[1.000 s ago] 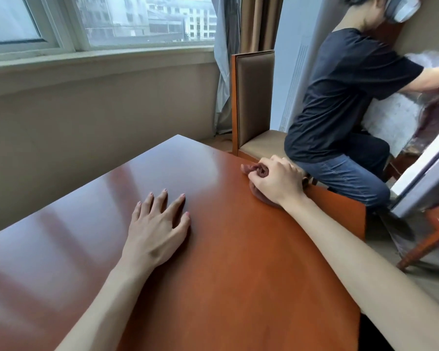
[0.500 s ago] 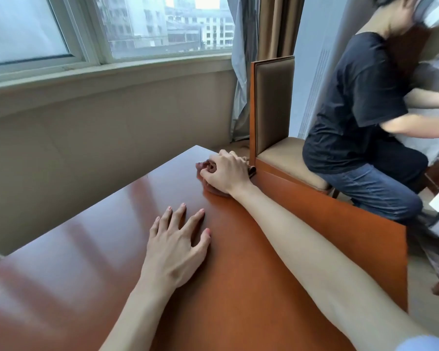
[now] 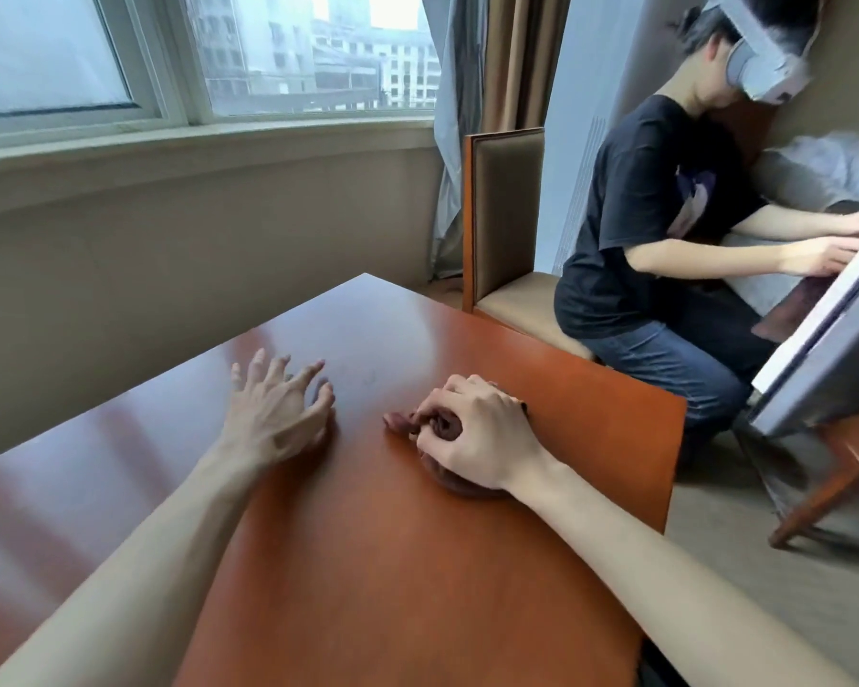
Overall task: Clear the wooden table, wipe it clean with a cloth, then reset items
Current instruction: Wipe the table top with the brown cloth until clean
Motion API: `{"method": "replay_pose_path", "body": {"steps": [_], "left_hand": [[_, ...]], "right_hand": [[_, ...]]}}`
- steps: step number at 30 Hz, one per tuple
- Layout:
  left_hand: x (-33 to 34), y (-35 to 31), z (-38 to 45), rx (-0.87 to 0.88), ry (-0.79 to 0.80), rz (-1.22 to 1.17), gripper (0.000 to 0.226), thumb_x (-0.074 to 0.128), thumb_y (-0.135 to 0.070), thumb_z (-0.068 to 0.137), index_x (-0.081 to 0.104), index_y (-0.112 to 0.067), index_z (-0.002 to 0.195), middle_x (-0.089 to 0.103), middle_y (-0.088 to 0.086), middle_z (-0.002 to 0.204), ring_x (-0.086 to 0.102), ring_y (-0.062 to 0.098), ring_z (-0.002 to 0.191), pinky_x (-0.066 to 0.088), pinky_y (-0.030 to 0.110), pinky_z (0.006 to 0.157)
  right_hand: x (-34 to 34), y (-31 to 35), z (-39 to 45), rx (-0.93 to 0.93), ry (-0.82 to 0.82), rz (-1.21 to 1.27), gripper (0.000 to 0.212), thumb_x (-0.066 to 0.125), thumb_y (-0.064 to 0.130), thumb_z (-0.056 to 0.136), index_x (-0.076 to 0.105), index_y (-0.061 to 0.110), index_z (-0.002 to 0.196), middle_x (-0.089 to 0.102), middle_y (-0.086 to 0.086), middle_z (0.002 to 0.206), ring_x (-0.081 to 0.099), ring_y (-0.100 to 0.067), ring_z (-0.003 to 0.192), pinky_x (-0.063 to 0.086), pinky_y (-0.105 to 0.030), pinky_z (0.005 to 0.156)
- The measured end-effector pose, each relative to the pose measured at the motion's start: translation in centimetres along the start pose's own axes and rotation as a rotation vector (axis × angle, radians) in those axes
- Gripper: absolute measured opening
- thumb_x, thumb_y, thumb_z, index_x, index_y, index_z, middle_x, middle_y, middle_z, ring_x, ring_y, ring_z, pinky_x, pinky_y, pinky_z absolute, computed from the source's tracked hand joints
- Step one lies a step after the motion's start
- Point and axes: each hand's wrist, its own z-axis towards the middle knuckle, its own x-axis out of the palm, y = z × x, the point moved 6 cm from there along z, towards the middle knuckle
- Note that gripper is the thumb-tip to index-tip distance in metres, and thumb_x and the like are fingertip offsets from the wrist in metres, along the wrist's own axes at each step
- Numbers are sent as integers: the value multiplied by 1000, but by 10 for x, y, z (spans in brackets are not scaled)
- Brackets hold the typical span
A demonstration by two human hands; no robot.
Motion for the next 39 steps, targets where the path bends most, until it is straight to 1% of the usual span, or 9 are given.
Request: {"method": "replay_pose_path", "body": {"steps": [4, 9, 13, 16, 19, 22, 28, 35, 39], "left_hand": [[7, 56, -1, -143, 57, -15, 80, 4, -74, 81, 22, -49, 155, 20, 8, 164, 15, 35, 151, 12, 54, 121], [16, 63, 0, -150, 3, -20, 80, -1, -77, 81, 14, -52, 155, 14, 2, 166, 8, 28, 153, 7, 51, 122], [23, 65, 0, -159, -18, -13, 78, 0, -77, 82, 9, -53, 156, 10, 0, 167, 1, 25, 154, 2, 50, 124], [20, 65, 2, -162, -44, -32, 76, 2, -76, 82, 9, -55, 155, 7, -2, 168, -1, 22, 154, 0, 49, 124], [20, 66, 0, -158, -55, -59, 74, 4, -76, 83, 9, -56, 154, 7, -5, 168, -4, 20, 154, -1, 48, 124], [17, 64, -2, -139, -53, -65, 75, 4, -75, 84, 11, -54, 155, 10, -15, 166, -4, 20, 154, -2, 48, 125], [15, 64, -4, -150, -4, -100, 74, 8, -74, 85, 13, -52, 155, 7, -20, 165, -4, 20, 154, -5, 47, 124], [14, 59, -4, -170, 50, -97, 64, 21, -69, 96, 17, -48, 156, 8, -11, 168, 1, 27, 155, 3, 53, 123], [3, 46, -1, -160, 119, -24, 63, 25, -58, 100, 24, -33, 158, 14, -1, 168, 14, 35, 151, 18, 56, 120]], "right_hand": [[25, -37, 89, 137, -68, -147, 30, 58, 55, 86, 72, 31, 97, 67, 1, 98, 61, -25, 99, 46, -36, 79], [75, -46, 208, 220, -117, -179, 36, 58, 53, 89, 74, 26, 105, 67, -9, 106, 60, -36, 106, 47, -42, 87], [134, 5, 292, 195, -67, -111, 34, 58, 52, 87, 73, 23, 99, 66, -8, 106, 60, -38, 107, 46, -41, 88], [172, 81, 314, 55, -22, -40, 34, 58, 54, 86, 74, 27, 99, 66, -4, 104, 60, -33, 106, 44, -39, 87], [193, 159, 279, -261, 123, 97, 28, 62, 56, 84, 72, 31, 91, 63, 4, 94, 61, -24, 99, 40, -33, 76], [184, 145, 264, -443, 213, 175, 28, 59, 55, 82, 70, 32, 94, 60, 10, 92, 58, -16, 96, 42, -33, 75], [138, -5, 315, 107, -57, -33, 31, 60, 55, 86, 71, 29, 98, 64, -4, 103, 61, -33, 109, 45, -38, 83], [91, 41, 163, 16, 11, -73, 35, 57, 60, 90, 70, 27, 93, 64, 3, 95, 62, -29, 97, 42, -35, 76], [50, 74, 38, -67, 0, -24, 34, 55, 59, 86, 71, 30, 93, 66, 11, 96, 61, -21, 96, 51, -35, 84]]}}
